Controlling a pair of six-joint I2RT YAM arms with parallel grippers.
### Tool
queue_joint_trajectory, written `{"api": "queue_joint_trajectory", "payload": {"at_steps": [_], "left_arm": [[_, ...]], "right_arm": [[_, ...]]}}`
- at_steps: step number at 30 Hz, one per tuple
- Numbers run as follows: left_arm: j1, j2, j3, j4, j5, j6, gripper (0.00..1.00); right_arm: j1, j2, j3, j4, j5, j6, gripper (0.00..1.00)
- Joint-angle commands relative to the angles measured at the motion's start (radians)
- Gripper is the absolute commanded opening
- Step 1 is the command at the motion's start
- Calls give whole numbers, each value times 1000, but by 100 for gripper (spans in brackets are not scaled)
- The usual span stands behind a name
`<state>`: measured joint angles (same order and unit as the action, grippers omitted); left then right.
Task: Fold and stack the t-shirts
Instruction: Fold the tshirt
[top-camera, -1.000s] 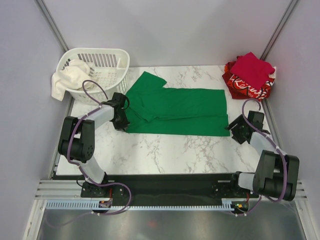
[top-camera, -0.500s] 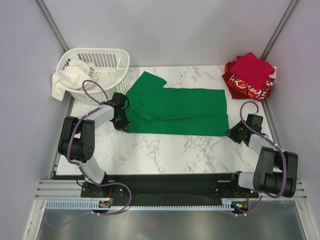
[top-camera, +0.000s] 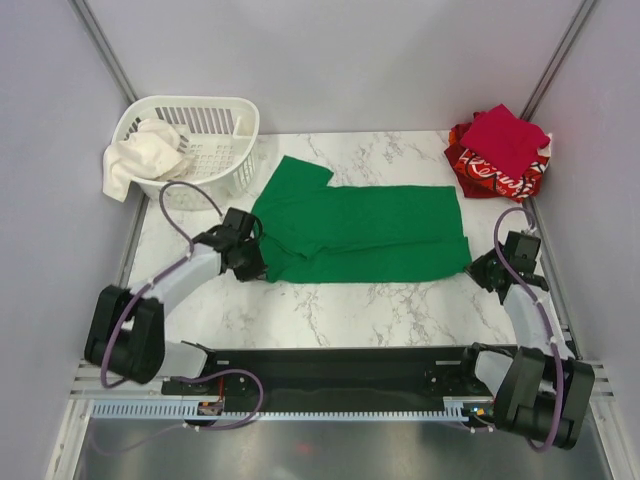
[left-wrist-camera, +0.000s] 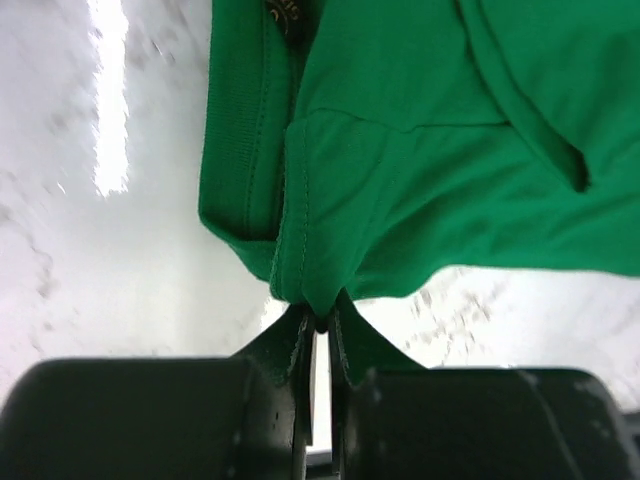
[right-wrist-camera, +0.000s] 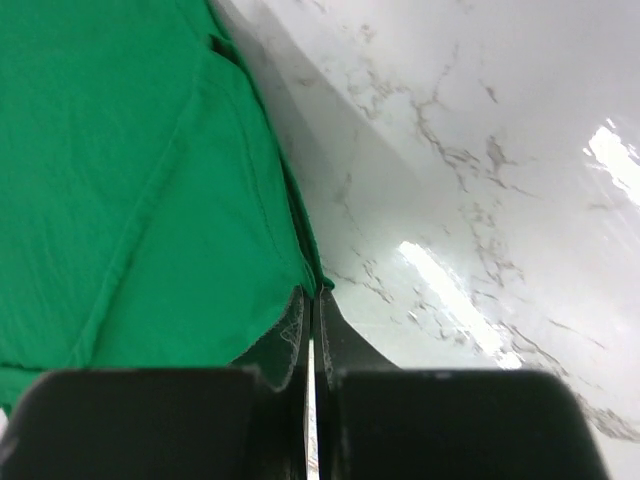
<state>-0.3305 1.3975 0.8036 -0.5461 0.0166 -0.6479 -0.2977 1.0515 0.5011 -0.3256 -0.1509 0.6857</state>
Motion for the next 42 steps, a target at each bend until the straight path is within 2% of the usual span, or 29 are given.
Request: {"api": "queue_joint_trajectory", "payload": {"at_steps": [1,7,9,10,11,12,13,14,16,20,23,25,26,28,29,31,32,34,35,36,38,39,42], "left_arm": [[-24,-132,-101,-6,92,-84,2],[-50,-345,-233,-84,121,-140,2],[-97,-393,-242,-106,120,-183,9],[-110,-440,-244,-118,129,-202,15],[-122,-462,-247,-129,138,-229,34],[-145,-485,-245,-133,150,-234,43],[-151,-521,-229,-144,149,-222,52],[-154,-540,-210,-193,140,-211,63],[-157,-561,-138,-245,94,-188,66],[-157,-559,17,-362,19,-84,67],[-157,-540,40,-373,-53,-50,66],[-157,-494,5,-325,-63,-62,62],[-157,-477,-15,-293,-54,-73,57],[-159,-454,-90,-180,-23,-100,52],[-159,-454,-118,-135,3,-107,50],[-159,-451,-197,-22,5,-124,43],[-159,-450,-217,7,-12,-128,40],[-160,-437,-274,90,-14,-142,32],[-160,-430,-293,121,-15,-147,29],[-160,-424,-317,144,-15,-150,28],[-160,-391,-336,190,-15,-157,24],[-160,-381,-346,195,-14,-160,23],[-160,-342,-363,199,-41,-171,19]], "right_arm": [[-11,-41,-30,-110,57,21,0],[-57,-152,-50,-207,76,8,0],[-61,-188,-39,-239,77,21,2],[-61,-197,-35,-243,74,21,30],[-61,-212,-24,-247,57,14,59],[-61,-225,-19,-248,50,9,81],[-61,-238,-15,-250,37,9,98],[-61,-257,-7,-247,1,8,98],[-60,-309,20,-244,-35,-1,98],[-23,-308,86,-239,-42,-38,98],[40,-308,129,-209,-16,-55,98],[141,-311,152,-153,3,-46,98],[240,-294,190,-142,17,-38,98],[369,-245,247,-150,109,-44,98],[507,-175,310,-154,137,-60,97],[651,-87,375,-182,240,-80,96],[790,14,436,-188,267,-107,94],[908,118,496,-204,324,-124,89],[1004,216,548,-201,332,-132,85],[1041,263,574,-194,336,-143,73],[1116,379,635,-164,317,-153,59],[1132,415,655,-155,306,-156,47],[1169,530,726,-139,280,-161,28]]}}
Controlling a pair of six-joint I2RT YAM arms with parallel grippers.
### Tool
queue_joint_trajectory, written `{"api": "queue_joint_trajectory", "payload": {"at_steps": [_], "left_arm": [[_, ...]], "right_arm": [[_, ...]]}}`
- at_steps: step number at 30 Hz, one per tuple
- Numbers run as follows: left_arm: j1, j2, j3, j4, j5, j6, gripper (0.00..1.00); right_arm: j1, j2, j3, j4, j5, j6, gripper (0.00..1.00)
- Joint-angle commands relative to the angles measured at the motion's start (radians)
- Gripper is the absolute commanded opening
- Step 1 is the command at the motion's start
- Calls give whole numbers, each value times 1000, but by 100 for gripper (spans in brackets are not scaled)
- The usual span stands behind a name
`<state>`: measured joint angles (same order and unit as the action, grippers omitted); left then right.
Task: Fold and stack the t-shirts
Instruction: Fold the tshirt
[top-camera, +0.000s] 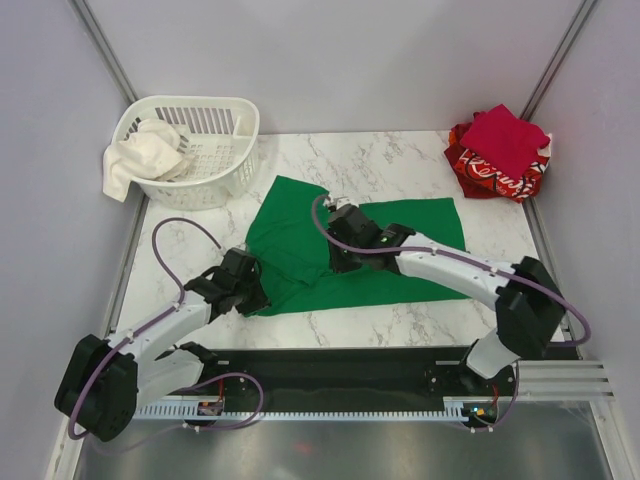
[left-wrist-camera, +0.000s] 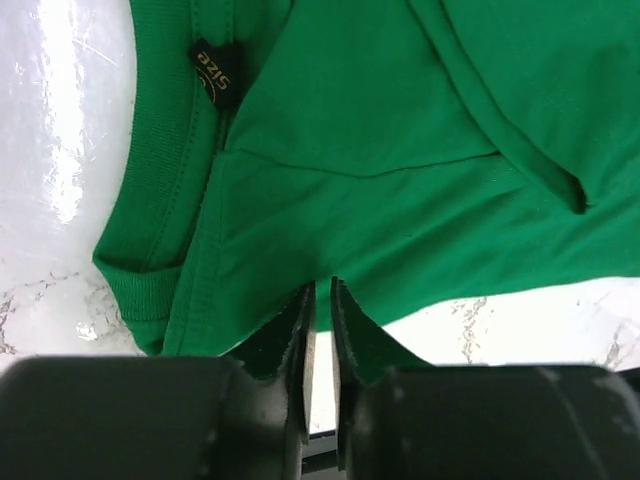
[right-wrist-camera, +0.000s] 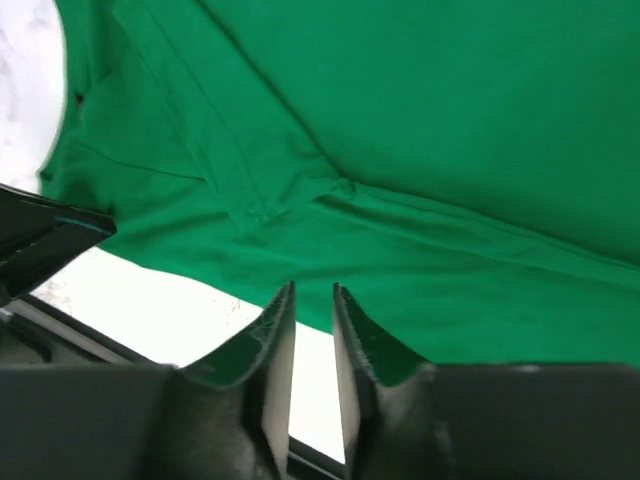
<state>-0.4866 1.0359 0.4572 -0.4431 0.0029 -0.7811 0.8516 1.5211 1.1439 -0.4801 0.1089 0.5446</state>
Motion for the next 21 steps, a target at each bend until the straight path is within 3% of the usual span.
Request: {"api": "queue_joint_trajectory", "payload": {"at_steps": [1,11,13,17,21], "left_arm": [[-4,21,-22,98,-27,-47,16],[-4,12,-46,113,-41,-66,11],[-4,9,-49,116,-41,-66,10],[-4,12,-52,121,-40,-66,10],[-4,10,-54,124,-40,-67,9]], "right_arm": [[27,85,97,17,15,-23,26],[98,315,188,6,-61,12,22],[109,320,183,12,-41,11,38],[142,324,197,17,-29,-6,57],[168,352,229,-3,5,-23,59]]}}
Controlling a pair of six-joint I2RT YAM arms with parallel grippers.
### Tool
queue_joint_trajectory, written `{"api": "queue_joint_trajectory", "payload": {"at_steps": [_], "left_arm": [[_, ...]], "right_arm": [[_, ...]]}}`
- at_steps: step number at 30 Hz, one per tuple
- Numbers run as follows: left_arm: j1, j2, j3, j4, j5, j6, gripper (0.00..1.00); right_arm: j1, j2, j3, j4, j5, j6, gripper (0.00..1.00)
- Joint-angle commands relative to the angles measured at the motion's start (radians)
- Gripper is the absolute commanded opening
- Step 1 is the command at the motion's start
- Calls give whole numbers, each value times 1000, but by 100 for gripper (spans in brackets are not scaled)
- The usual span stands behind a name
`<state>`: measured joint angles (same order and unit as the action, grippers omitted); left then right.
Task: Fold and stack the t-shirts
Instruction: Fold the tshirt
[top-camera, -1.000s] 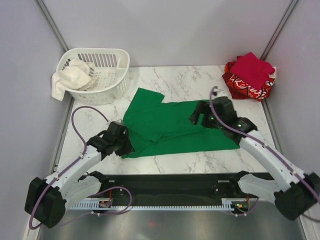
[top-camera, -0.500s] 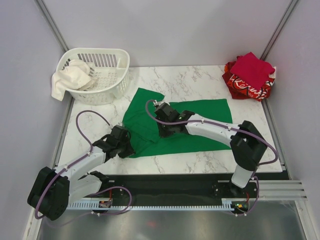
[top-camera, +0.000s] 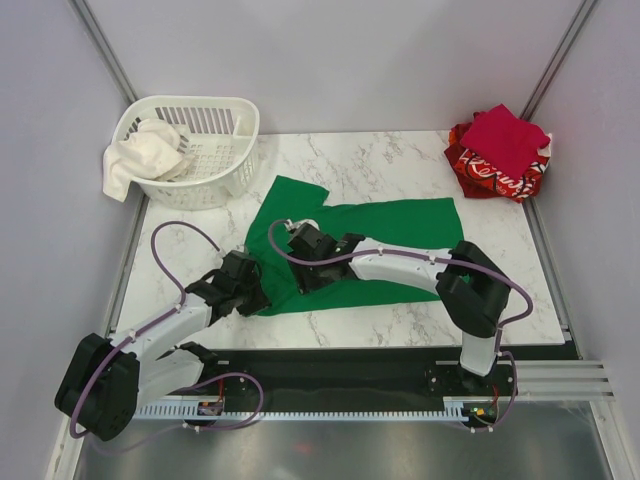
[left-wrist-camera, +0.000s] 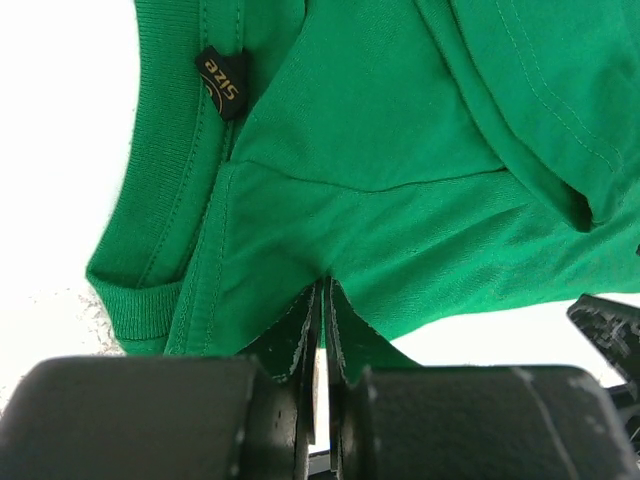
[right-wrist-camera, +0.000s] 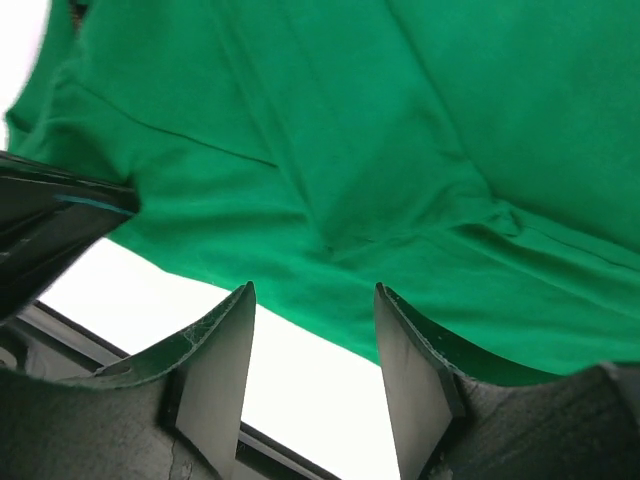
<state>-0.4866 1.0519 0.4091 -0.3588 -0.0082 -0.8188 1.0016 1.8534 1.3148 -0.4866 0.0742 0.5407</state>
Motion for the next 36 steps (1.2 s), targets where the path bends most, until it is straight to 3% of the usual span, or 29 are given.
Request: {"api": "queue_joint_trajectory", "payload": {"at_steps": [1,12,19,25,29,30,36], "left_arm": [[-4,-7,-6,41,-29,-29,9],[-4,-9,-9,43,-29,-29,9],[-4,-7,-9,43,-29,-29,9],[-4,-10,-10,44,-29,-29,8],[-4,-9,-10,46,-30,-29,8],[-4,-9,-10,46,-30,-29,8],[-4,-6,-9,46,-29,-29,8]], "right_arm": [[25,33,72,-1,59,-22,59],[32,95,129,-60,193,-53,57],[37,128,144,-58,210,-56,51],[42,142,156,-55,214,-59,35],[42,139,167,-55,236,-68,7],[42,139,173,-55,248,-71,4],[-9,159,245,-66,251,-94,0]]}}
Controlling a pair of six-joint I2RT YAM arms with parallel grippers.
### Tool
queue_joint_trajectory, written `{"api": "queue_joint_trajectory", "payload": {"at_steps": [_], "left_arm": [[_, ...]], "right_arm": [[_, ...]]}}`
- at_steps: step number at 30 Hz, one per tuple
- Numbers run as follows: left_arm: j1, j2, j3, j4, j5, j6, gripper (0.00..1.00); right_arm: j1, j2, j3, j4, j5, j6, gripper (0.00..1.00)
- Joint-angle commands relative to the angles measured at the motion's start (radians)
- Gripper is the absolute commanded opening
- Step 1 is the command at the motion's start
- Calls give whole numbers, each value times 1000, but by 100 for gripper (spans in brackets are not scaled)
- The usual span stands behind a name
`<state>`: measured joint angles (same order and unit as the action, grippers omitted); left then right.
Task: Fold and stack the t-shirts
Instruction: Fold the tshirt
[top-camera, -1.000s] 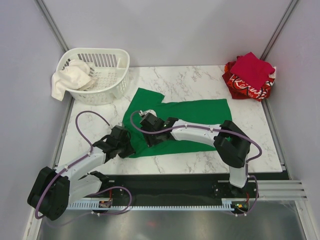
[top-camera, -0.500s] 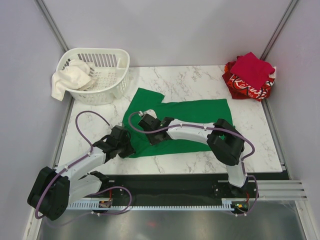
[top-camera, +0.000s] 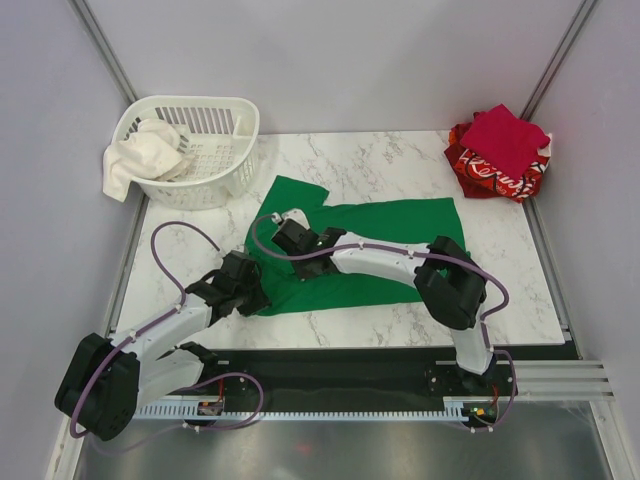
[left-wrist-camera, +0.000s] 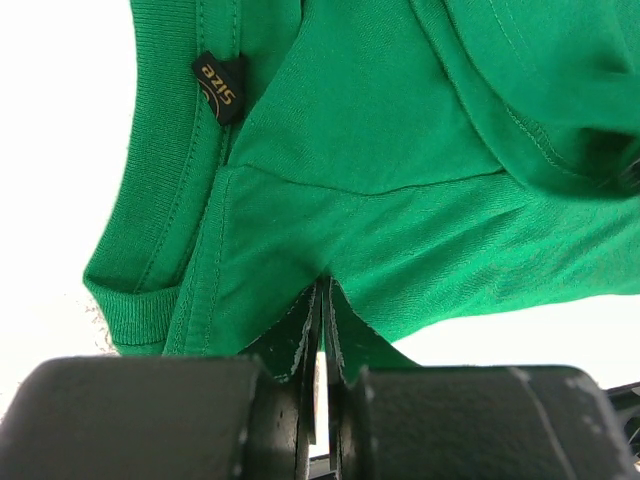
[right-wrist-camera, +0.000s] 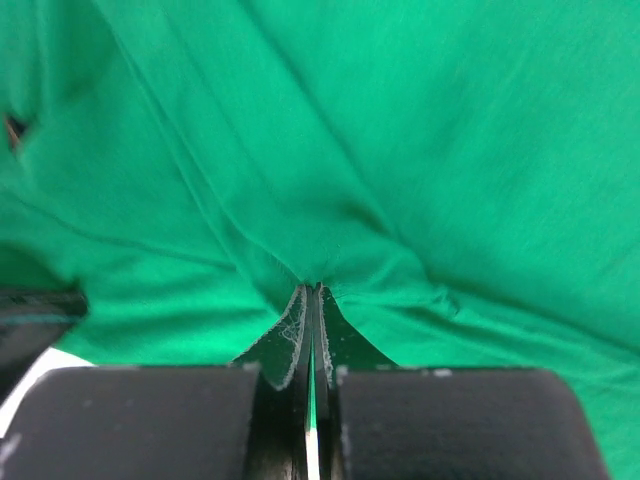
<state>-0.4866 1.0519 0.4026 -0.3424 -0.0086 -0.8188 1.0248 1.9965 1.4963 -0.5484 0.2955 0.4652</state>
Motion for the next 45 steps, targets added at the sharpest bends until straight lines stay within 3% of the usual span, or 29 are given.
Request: {"api": "queue_joint_trajectory", "payload": {"at_steps": [1,10,18,20,21,22,23,25,31,40,45], "left_arm": [[-4,-7,-2,28,-28,-29,8],[-4,0,2,28,-30,-29,8],[-4,5,5,26,-31,-31,7],[-4,7,7,26,-30,-33,7],[-4,7,7,26,-30,-33,7],[-4,7,7,26,-31,-33,7],[-4,5,7,26,-30,-33,7],[-4,7,8,26,-30,-33,7],[-4,10,13,19,-30,-28,7],[-4,17,24,8,-30,-20,6],[-4,22,31,3,-28,-19,6]], "right_arm": [[-61,19,70,-2,25,-20,0],[-215,105,131,4,-24,-42,4],[-278,166,174,11,-62,-53,9],[-285,174,182,10,-76,-65,25],[-287,173,189,8,-78,-69,38],[-289,168,193,7,-78,-72,61],[-290,157,194,7,-75,-73,67],[-293,144,197,4,-56,-71,78],[-302,29,184,-56,115,-89,85],[-393,-408,-358,106,102,-24,86],[-544,-559,-672,287,-211,26,84]]}}
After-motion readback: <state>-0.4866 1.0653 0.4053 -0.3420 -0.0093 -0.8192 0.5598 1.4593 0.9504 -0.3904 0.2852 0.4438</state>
